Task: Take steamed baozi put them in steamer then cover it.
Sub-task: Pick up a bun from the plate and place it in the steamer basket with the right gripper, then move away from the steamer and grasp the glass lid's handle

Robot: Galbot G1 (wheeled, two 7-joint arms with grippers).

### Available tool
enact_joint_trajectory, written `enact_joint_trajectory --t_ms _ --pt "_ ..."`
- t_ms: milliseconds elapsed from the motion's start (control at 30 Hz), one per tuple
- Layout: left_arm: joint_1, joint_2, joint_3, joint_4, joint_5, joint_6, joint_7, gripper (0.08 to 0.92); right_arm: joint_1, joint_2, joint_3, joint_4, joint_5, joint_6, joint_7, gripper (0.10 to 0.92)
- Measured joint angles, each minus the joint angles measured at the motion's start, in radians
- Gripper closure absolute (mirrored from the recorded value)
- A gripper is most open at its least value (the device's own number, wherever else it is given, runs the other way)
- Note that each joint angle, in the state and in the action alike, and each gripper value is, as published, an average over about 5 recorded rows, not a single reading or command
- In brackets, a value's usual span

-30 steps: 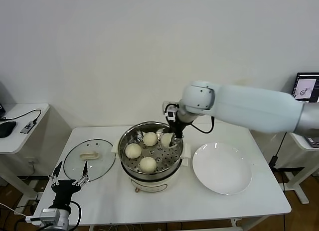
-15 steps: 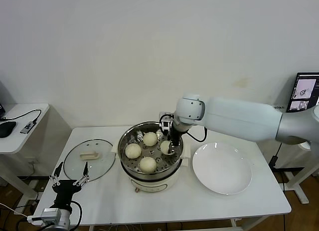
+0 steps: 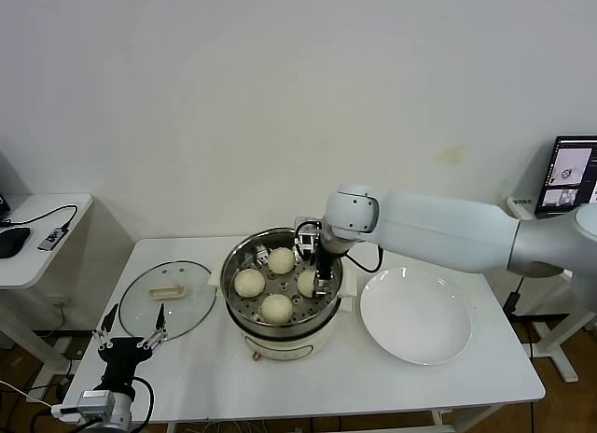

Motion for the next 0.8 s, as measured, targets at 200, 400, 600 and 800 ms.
enact_joint_trajectory --t_ms 200,400,600,800 --pt "0.001 0.0 -0.003 -0.002 0.0 0.0 0.0 0.177 0.013 -0.049 0.035 0.052 -0.032 0.01 -0.015 0.203" --pt "0.006 0.001 -0.01 -0.001 0.001 -0.005 0.0 0.177 -0.011 -0.135 0.097 0.135 -0.045 0.034 0.054 0.203" --pt "0.01 -0.002 -0.012 0.005 0.012 -0.01 0.0 0.177 -0.133 -0.251 0.226 0.233 -0.025 0.112 0.249 0.203" --pt "0.012 -0.006 -0.009 0.006 0.024 -0.003 -0.013 0.177 -0.403 -0.348 0.477 0.295 -0.051 0.268 0.45 0.203"
